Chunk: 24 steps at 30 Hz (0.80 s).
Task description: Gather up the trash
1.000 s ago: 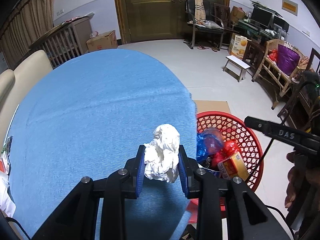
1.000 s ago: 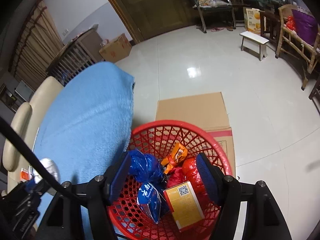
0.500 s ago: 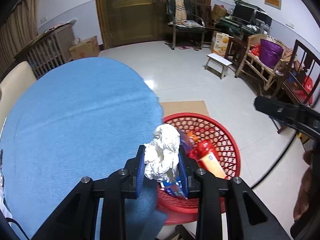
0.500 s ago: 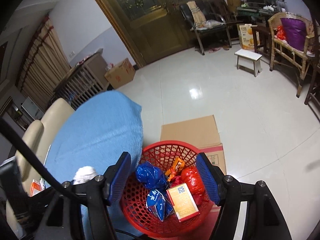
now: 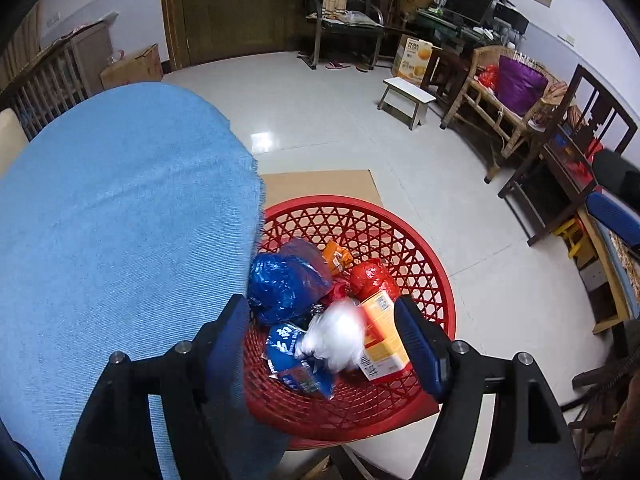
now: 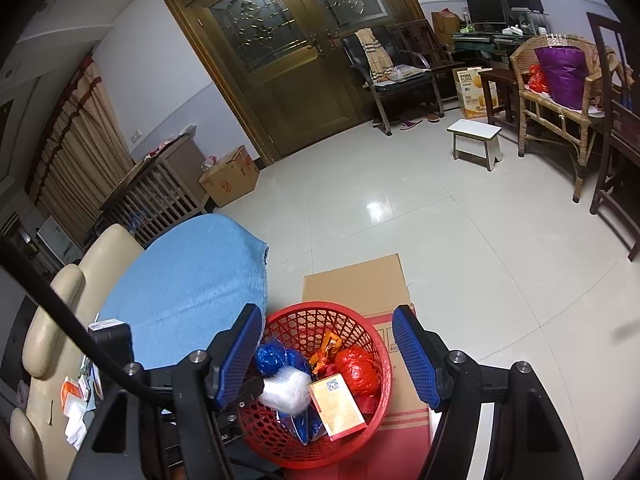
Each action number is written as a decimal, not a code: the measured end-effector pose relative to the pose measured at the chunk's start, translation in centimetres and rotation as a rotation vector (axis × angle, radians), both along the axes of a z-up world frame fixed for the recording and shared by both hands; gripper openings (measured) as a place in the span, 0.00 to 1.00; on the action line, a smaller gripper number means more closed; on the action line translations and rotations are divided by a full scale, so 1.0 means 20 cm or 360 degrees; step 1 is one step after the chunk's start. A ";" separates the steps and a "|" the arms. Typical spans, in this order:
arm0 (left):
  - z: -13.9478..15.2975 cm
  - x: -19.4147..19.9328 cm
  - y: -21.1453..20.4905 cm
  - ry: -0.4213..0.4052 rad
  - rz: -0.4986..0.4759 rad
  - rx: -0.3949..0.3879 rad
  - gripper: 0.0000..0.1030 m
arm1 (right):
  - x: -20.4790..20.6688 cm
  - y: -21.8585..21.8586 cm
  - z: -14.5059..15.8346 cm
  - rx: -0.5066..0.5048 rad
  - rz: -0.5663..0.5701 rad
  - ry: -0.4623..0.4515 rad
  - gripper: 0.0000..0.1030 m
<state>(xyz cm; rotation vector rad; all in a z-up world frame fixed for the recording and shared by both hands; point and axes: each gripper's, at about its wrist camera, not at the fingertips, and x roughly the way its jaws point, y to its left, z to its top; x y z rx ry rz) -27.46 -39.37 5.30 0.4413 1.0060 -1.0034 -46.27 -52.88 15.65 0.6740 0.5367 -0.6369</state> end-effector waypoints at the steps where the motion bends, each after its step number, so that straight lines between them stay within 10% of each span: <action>1: 0.01 0.01 0.02 -0.0001 0.0017 -0.0012 0.73 | 0.00 0.00 0.00 -0.0001 -0.0001 -0.0002 0.70; 24: 0.21 0.21 0.56 -0.0228 0.0371 -0.0120 0.83 | 0.28 0.40 0.01 -0.0110 0.0219 0.0126 0.70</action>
